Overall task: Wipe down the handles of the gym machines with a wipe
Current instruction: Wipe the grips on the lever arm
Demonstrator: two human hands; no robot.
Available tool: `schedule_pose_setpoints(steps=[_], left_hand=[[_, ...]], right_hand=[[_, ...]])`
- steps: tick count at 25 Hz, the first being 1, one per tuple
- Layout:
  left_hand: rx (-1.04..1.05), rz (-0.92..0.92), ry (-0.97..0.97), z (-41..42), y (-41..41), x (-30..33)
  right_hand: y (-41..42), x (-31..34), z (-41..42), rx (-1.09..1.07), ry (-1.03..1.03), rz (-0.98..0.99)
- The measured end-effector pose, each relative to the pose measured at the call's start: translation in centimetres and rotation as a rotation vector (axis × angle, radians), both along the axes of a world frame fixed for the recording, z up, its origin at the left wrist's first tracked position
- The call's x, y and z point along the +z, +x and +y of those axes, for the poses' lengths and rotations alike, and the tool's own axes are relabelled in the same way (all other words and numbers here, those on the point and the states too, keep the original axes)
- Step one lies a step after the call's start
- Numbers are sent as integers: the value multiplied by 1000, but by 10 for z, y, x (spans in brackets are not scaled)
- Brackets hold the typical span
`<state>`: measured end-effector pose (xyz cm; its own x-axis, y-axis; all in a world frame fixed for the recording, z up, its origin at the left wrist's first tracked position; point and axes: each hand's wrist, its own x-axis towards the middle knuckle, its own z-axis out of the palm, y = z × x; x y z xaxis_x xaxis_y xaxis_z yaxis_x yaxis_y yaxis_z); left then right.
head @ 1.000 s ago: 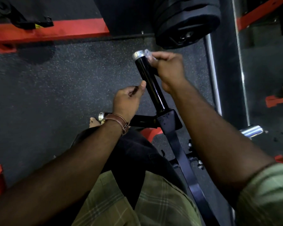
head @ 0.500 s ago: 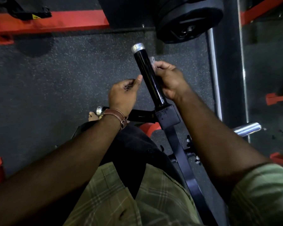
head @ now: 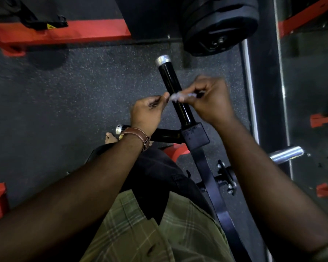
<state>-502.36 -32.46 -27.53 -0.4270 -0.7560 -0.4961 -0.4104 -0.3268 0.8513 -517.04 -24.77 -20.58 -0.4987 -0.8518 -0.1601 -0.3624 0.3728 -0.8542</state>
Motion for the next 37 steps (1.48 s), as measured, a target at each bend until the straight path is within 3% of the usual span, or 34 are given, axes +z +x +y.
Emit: schedule_pose_setpoints(steps=[2,5,8,11,13,18,21,23,24,26,29,30,32,33,34,36,37], left_hand=[[-18,7,-9,0,1,-1],[2,-46,-2,-2,1,-12],[88,-138,3,-3,1,-15],[50,-229,-76,-9,6,-16],[3,-200,-69,-11,8,-19],[133,-129,46,-5,-2,-13],[142,-151,48,-5,-2,-10],[153,-201,2,-3,-5,-6],[136,-224,-30,-2,-7,-3],[124,-233,-41,-2,-9,-2],[153,-222,-13,-1,-7,-3],[163,-222,-13,0,-7,-3],[170,-226,-21,0,-6,-2],[166,-232,-35,-1,-6,-1],[156,-239,-46,-2,-7,0],[138,-259,-49,-2,-8,4],[130,-268,-46,-2,-8,6]], right_hand=[[5,6,3,171,53,315],[11,10,-59,308,188,647],[32,25,-105,338,349,769],[58,32,-78,641,431,955],[65,37,-50,733,505,934],[15,13,-110,412,307,972],[-4,-8,-105,329,142,614],[-11,-9,-92,373,-9,499],[-16,-8,-96,443,7,466],[-25,-4,-119,473,239,272],[-28,-4,-137,29,479,-577],[-26,-8,-132,-122,429,-753],[-19,-22,-111,-331,197,-844],[-15,-30,-98,-329,63,-712],[-12,-35,-88,-229,-38,-427],[-15,-34,-86,174,-86,221],[-18,-27,-97,368,-13,426]])
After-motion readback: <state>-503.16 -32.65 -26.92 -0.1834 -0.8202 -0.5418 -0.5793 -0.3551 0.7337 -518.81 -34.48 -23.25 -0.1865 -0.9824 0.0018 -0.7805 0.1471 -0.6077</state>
